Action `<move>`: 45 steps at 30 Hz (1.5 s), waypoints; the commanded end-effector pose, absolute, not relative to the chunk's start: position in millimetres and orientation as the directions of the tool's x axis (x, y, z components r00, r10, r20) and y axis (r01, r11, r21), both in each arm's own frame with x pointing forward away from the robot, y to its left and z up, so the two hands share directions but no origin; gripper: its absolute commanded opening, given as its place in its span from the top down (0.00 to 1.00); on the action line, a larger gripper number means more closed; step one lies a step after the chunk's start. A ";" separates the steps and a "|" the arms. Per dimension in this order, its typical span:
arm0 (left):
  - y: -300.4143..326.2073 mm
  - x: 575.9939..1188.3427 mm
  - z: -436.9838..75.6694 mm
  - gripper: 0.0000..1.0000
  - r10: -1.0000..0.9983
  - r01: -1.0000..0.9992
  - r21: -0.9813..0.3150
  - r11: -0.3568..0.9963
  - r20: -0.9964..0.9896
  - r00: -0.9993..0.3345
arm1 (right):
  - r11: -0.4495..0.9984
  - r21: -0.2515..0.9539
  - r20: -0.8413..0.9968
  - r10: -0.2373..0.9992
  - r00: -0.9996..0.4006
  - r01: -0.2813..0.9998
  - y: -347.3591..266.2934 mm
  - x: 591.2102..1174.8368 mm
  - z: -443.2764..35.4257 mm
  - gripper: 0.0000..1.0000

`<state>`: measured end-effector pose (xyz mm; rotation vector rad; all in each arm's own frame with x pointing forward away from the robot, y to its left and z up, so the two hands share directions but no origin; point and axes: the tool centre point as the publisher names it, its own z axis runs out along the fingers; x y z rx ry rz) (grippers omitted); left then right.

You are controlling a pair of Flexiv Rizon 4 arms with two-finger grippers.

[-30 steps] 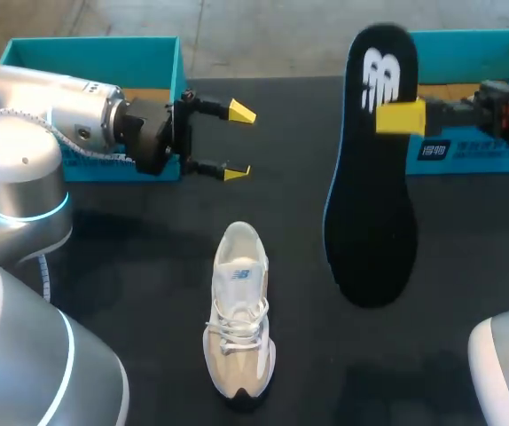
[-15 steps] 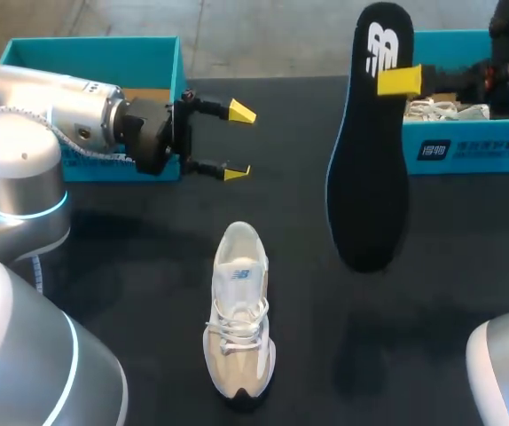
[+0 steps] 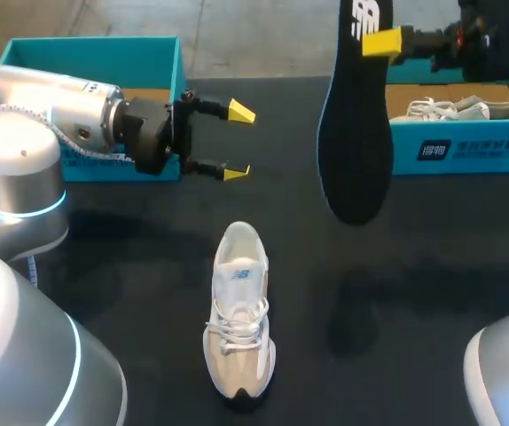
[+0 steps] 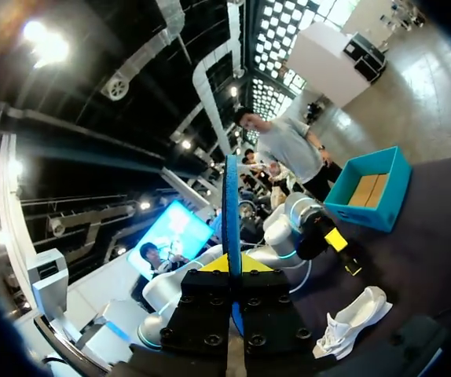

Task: Take the shoe out of the shoebox, open the shoe tongue, remove and reinsert the insole, then place the shoe into the shoebox

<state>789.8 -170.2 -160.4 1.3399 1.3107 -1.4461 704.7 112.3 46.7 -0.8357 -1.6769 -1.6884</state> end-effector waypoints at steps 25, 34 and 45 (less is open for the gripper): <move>-171.3 789.4 -161.1 0.00 0.109 0.965 -0.182 -0.188 -0.980 -0.164 | 0.120 0.593 0.803 -0.015 -0.596 0.796 115.6 747.8 54.7 1.00; -171.3 789.4 -161.1 0.00 0.109 0.965 -0.182 -0.188 -0.980 -0.164 | 0.095 0.529 0.848 -0.028 -0.529 0.843 116.9 786.2 22.2 1.00; -171.3 789.4 -161.1 0.00 0.109 0.965 -0.182 -0.188 -0.980 -0.164 | 0.081 0.391 0.920 0.004 -0.393 0.917 129.0 804.0 -21.4 1.00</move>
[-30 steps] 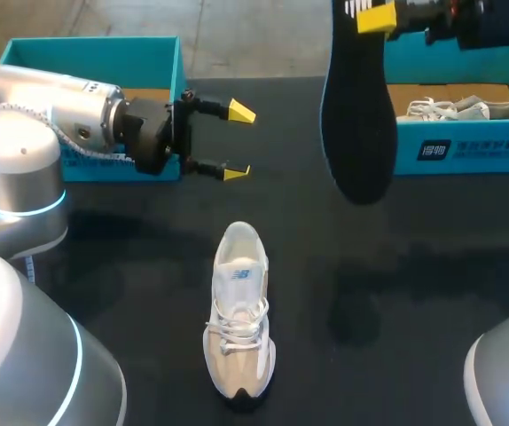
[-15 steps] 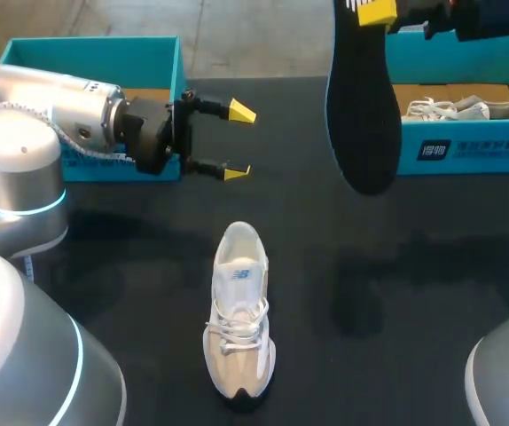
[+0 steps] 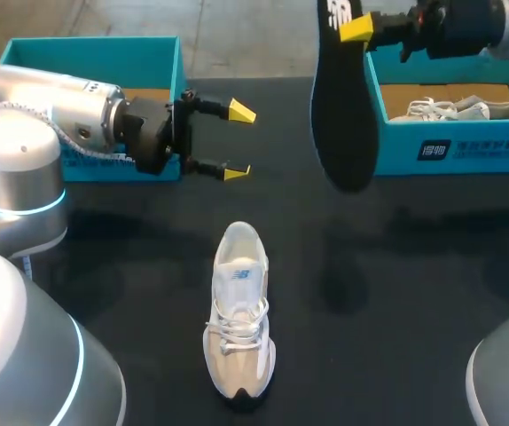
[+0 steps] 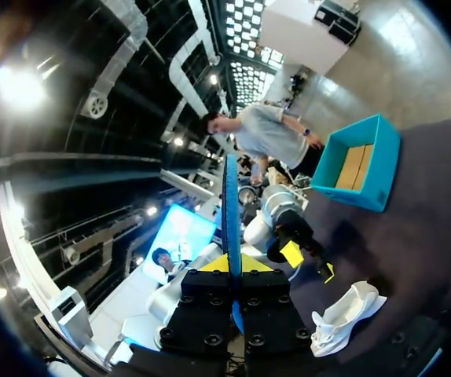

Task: Take the shoe out of the shoebox, open the shoe tongue, remove and reinsert the insole, then place the shoe into the shoebox

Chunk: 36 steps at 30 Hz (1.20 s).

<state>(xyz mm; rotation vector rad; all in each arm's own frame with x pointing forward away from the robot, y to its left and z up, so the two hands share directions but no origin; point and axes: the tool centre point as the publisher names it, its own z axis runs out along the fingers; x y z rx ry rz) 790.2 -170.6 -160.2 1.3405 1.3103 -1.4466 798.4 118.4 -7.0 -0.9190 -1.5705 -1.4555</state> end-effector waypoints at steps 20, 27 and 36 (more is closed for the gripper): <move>-171.3 789.4 -161.1 0.00 0.109 0.965 -0.182 -0.188 -0.980 -0.164 | 0.051 0.300 0.954 0.006 -0.301 0.953 143.0 814.7 -44.7 1.00; -170.1 788.2 -160.7 0.00 0.082 0.973 -0.152 -0.174 -0.987 -0.140 | 0.011 0.244 0.969 0.025 -0.244 0.970 145.9 826.0 -61.3 1.00; -155.3 790.3 -163.1 0.00 0.003 0.993 -0.046 -0.112 -0.999 -0.046 | 0.003 0.161 0.987 0.004 -0.161 0.987 154.3 834.9 -80.8 1.00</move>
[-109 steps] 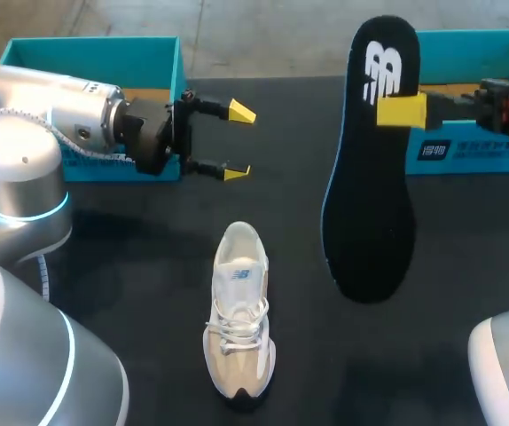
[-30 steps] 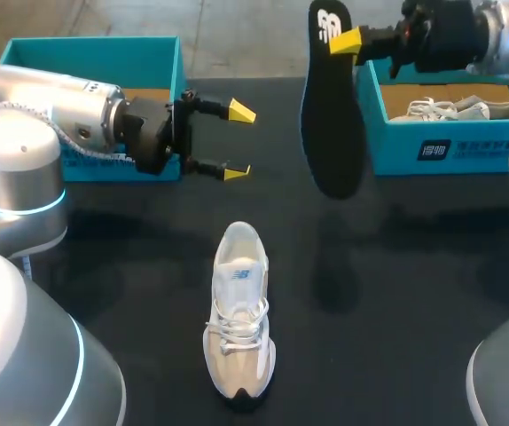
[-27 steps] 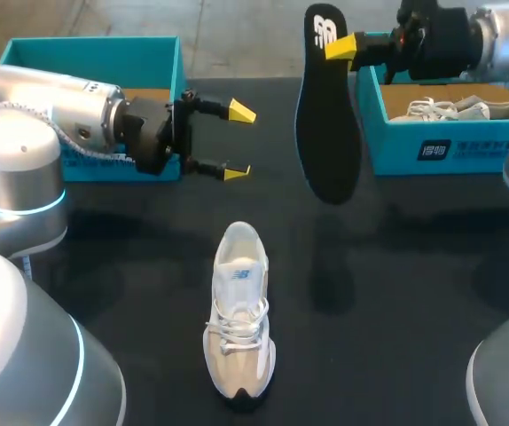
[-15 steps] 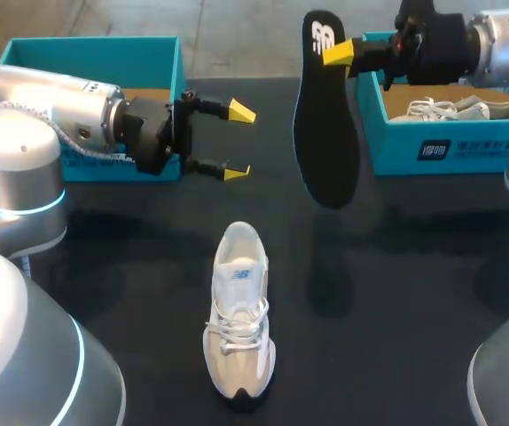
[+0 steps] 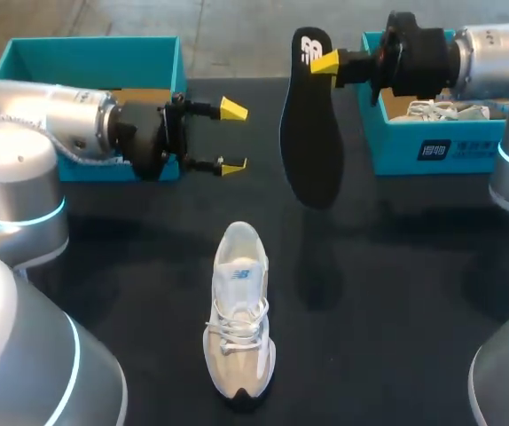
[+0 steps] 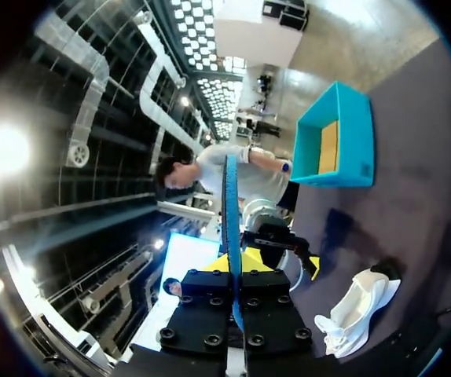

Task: Take the shoe out of the shoebox, open the shoe tongue, remove and reinsert the insole, then place the shoe into the shoebox

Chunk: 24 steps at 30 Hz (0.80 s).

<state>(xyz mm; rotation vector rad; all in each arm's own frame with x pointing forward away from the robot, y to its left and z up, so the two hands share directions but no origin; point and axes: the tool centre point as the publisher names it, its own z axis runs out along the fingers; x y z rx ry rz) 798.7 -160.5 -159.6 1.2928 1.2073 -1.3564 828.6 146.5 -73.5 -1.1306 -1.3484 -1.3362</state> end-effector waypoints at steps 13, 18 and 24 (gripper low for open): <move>-149.3 793.6 -155.0 0.00 -0.049 0.997 0.045 -0.064 -0.998 0.042 | -0.034 0.060 0.997 0.050 -0.058 0.998 162.6 843.6 -90.4 1.00; -149.3 793.6 -155.0 0.00 -0.049 0.997 0.045 -0.064 -0.998 0.042 | -0.041 0.031 0.998 0.049 -0.029 0.999 164.8 844.3 -91.4 1.00; -149.3 793.6 -155.0 0.00 -0.049 0.997 0.045 -0.064 -0.998 0.042 | -0.041 0.031 0.998 0.049 -0.029 0.999 164.8 844.3 -91.4 1.00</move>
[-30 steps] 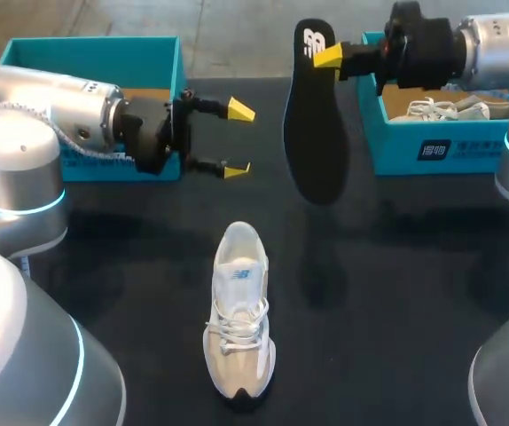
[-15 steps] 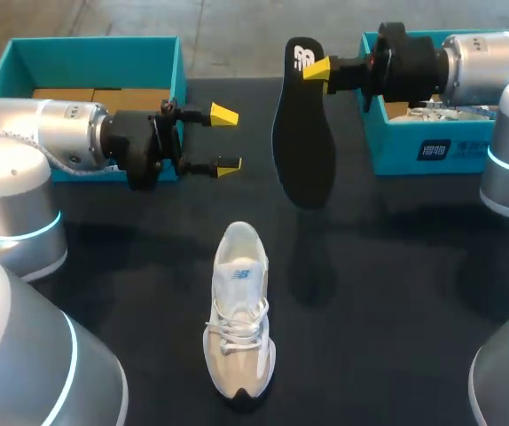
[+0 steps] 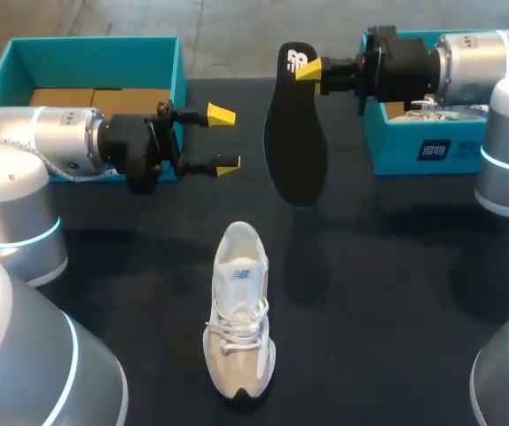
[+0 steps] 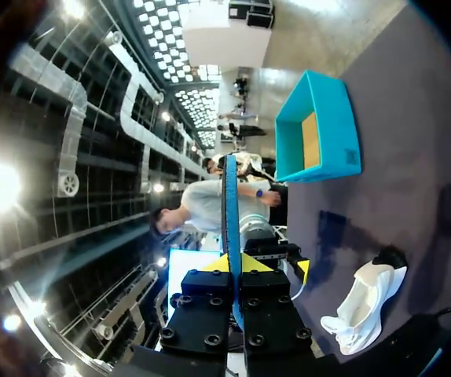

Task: Take the shoe out of the shoebox, open the shoe tongue, remove and reinsert the insole, then place the shoe into the shoebox

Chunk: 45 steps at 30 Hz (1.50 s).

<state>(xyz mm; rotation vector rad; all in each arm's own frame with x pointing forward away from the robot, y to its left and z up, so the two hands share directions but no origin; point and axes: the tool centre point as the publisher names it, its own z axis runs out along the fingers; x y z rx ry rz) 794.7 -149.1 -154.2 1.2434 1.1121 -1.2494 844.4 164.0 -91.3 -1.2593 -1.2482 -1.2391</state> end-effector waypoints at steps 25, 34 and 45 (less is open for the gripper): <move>-147.5 780.1 -142.8 0.00 -0.063 0.992 0.117 -0.038 -0.991 0.114 | -0.062 -0.078 0.995 0.054 0.082 0.995 180.6 861.1 -105.5 1.00; -161.9 782.5 -142.1 0.00 -0.063 0.990 0.134 -0.050 -0.989 0.131 | -0.062 -0.078 0.995 0.054 0.082 0.995 180.6 861.1 -105.5 1.00; -178.1 793.0 -139.8 0.13 -0.060 0.985 0.164 -0.044 -0.985 0.162 | -0.062 -0.078 0.995 0.054 0.082 0.995 180.6 861.1 -105.5 1.00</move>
